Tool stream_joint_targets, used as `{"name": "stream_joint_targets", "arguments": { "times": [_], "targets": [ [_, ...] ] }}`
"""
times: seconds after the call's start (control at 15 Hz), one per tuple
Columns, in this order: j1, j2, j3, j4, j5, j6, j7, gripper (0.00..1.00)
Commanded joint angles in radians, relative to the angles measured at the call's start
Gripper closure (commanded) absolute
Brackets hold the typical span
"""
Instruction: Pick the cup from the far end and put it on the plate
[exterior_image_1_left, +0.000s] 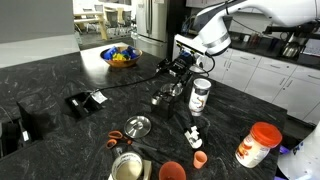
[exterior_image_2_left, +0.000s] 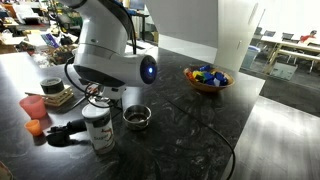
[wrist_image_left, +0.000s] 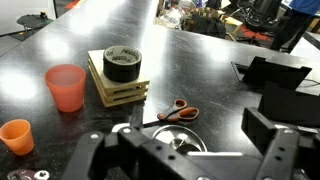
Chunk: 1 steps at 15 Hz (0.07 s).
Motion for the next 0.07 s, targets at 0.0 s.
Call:
{"name": "stream_joint_targets", "arguments": {
  "times": [0.0],
  "targets": [
    [-0.004,0.000,0.003,0.001,-0.001,-0.001,0.001,0.00]
  ]
}}
